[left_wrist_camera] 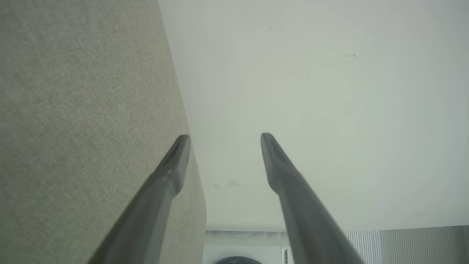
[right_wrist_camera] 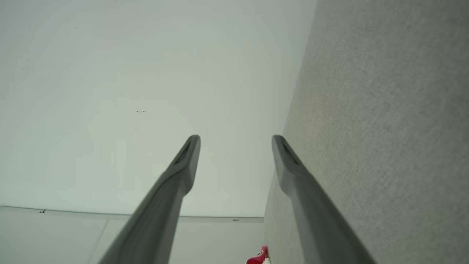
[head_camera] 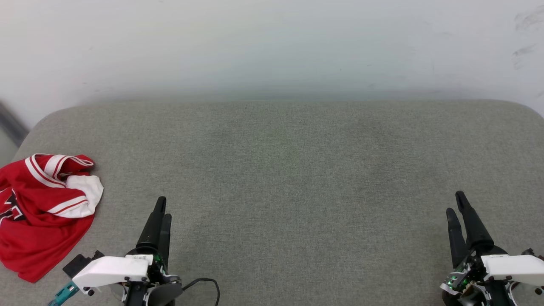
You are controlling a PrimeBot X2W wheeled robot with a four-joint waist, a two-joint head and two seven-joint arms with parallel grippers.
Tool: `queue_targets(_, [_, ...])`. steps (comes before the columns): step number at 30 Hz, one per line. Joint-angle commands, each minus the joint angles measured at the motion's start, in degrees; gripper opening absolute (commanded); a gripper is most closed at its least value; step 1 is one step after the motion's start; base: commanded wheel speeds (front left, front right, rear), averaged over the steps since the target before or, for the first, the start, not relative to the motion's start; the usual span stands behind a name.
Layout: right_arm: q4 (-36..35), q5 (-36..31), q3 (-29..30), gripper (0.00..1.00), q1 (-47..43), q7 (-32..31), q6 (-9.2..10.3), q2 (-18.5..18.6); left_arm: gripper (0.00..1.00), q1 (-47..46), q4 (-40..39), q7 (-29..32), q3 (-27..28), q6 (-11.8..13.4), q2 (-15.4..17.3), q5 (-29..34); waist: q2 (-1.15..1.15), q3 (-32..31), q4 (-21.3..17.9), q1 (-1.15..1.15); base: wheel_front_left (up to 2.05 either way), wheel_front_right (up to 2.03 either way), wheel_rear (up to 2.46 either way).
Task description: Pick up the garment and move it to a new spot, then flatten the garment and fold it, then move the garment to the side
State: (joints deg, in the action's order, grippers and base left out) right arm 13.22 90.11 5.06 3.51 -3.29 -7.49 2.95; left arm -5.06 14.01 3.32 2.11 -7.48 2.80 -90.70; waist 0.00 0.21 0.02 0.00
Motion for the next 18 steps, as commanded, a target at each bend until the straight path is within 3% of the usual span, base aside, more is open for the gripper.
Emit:
queue_targets(1, [-1.63,-1.13,-0.16,1.0,0.89,0.66,0.0,0.03,1.0,-1.92,-1.43,-0.65,-0.97,-0.03,0.54,1.07,0.0,-0.02,0.0,0.0,0.0,0.0,0.0])
queue_targets(8, [-3.37,-7.54,-0.79,1.0,0.63,2.46,0.0,0.05,1.0,-2.16,-2.82,-2.45,-1.33,-0.03,0.51,7.28,0.0,-0.06,-0.01,0.0,0.0,0.0,0.0])
queue_targets(18, [-5.69,-22.34,-1.75,1.0,0.51,4.79,0.0,0.25,1.0,-1.77,-5.11,-4.79,-2.2,-0.03,0.15,19.83,0.0,-0.12,0.16,0.0,0.0,0.0,0.0])
